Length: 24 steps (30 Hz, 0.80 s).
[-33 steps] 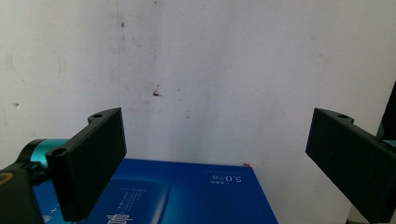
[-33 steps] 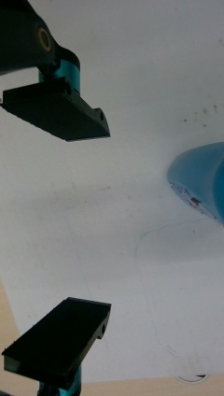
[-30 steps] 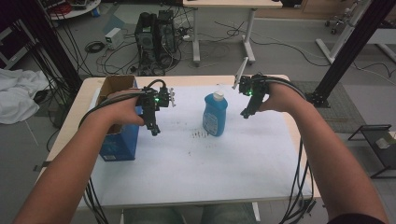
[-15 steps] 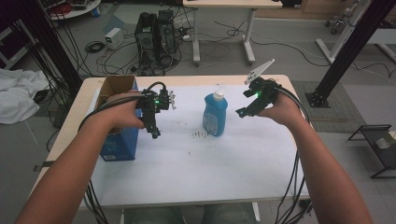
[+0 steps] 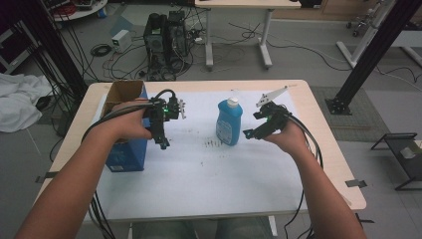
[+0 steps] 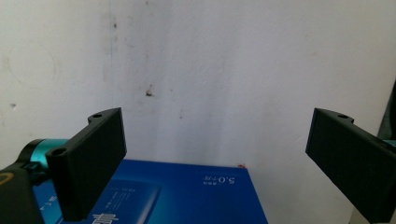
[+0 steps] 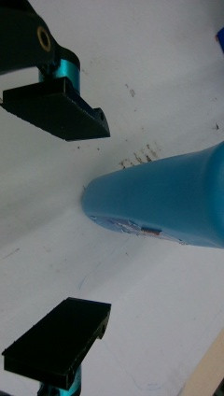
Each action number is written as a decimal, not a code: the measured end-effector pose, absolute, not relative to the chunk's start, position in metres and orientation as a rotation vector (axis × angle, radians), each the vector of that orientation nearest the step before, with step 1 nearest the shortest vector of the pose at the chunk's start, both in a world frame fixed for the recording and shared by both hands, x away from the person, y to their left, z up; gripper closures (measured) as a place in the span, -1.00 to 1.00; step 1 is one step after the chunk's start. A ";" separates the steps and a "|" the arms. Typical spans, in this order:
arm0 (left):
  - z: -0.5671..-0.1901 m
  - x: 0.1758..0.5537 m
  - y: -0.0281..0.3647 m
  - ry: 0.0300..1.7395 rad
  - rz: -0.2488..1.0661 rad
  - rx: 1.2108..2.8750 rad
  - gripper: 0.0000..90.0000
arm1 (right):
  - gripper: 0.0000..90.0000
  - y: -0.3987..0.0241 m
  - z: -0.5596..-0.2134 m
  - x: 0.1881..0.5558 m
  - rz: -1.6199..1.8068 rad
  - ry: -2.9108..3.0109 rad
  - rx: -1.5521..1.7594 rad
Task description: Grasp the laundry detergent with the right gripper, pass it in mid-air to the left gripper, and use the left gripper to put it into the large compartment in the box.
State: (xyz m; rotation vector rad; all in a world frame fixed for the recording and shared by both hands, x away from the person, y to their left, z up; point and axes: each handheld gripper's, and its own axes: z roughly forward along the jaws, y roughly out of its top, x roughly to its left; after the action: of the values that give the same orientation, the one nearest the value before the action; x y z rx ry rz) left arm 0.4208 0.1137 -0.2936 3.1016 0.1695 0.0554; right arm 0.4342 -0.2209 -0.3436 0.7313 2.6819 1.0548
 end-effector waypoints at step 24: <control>-0.300 0.412 0.123 0.176 0.050 3.081 -0.89 | -0.72 -0.191 -0.390 0.435 1.120 2.520 0.912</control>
State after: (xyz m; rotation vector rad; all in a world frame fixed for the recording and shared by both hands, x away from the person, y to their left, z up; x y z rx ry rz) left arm 0.4116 0.1233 -0.3000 3.0810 0.1755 0.0503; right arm 0.4354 -0.1911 -0.3895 0.9120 2.5199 1.1199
